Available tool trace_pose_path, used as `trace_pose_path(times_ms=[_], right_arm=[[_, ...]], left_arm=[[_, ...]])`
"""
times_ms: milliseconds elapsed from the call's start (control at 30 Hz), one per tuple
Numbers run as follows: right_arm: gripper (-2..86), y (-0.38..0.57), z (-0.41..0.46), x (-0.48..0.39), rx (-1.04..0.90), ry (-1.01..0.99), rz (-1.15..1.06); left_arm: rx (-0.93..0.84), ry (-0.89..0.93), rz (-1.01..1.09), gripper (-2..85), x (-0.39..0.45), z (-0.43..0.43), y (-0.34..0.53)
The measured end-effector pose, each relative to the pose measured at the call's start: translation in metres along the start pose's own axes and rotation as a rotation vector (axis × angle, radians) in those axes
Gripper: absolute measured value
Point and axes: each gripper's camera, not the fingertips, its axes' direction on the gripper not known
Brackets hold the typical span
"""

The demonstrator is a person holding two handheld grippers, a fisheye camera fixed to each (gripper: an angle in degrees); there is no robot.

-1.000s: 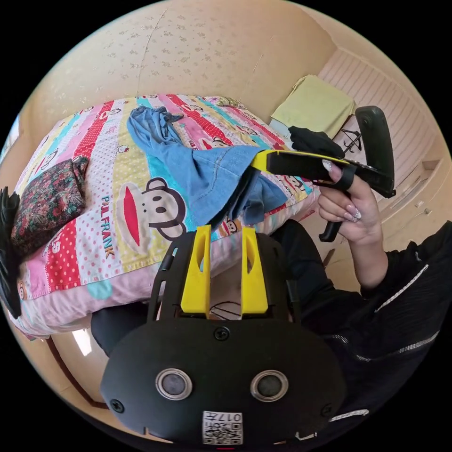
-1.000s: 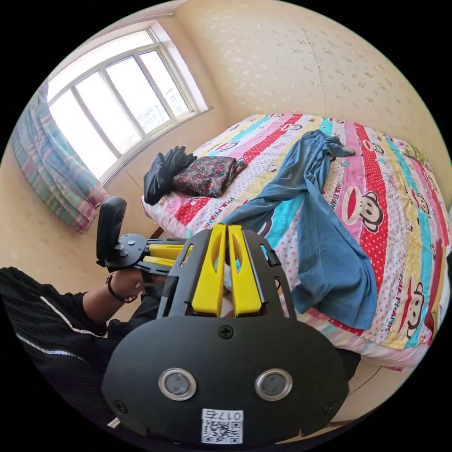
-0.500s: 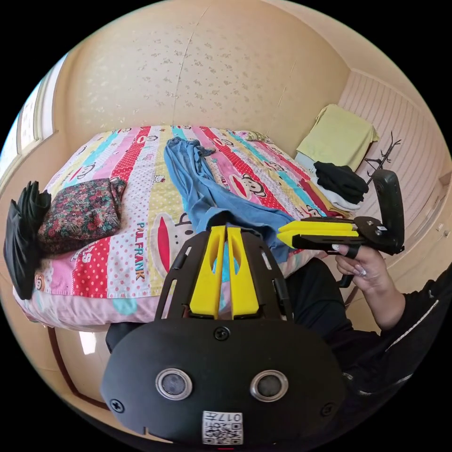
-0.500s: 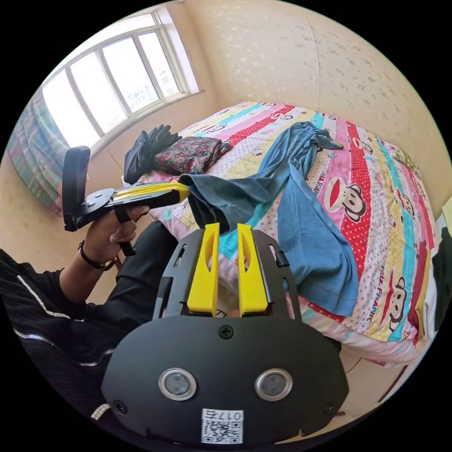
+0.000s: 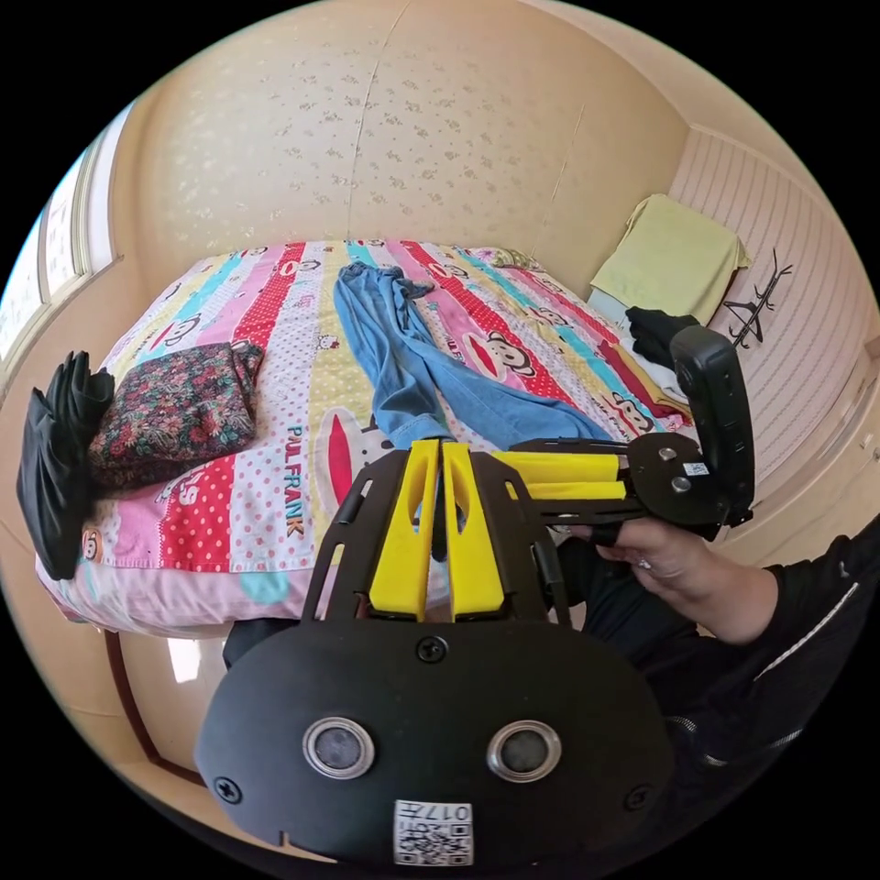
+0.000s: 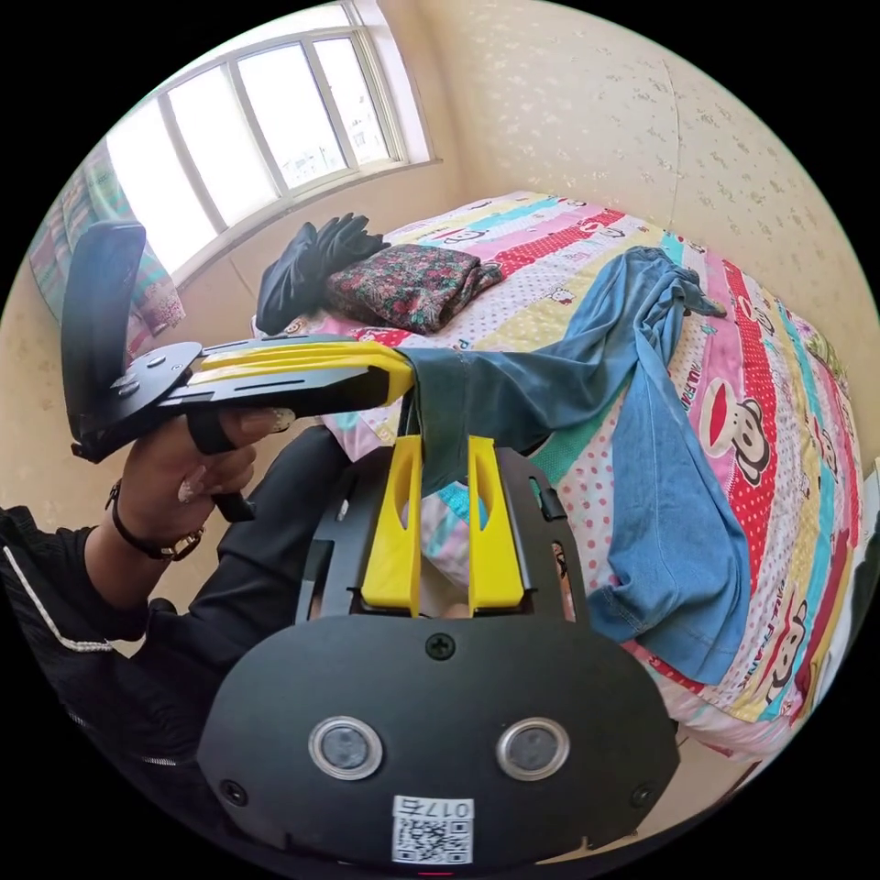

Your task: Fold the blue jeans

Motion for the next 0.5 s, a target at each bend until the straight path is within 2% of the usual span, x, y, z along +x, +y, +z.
trace_pose_path(times_ms=[367,500], right_arm=[[8.3,0.005,0.004,-0.019,-0.067,-0.064,-0.014],[7.9,0.002,0.018,-0.036,-0.064,0.031,-0.009]], left_arm=[[0.012,-0.012,-0.007,-0.9,-0.005,-0.009,0.002],[0.018,-0.016,-0.004,-0.9,-0.003,-0.011,0.002]])
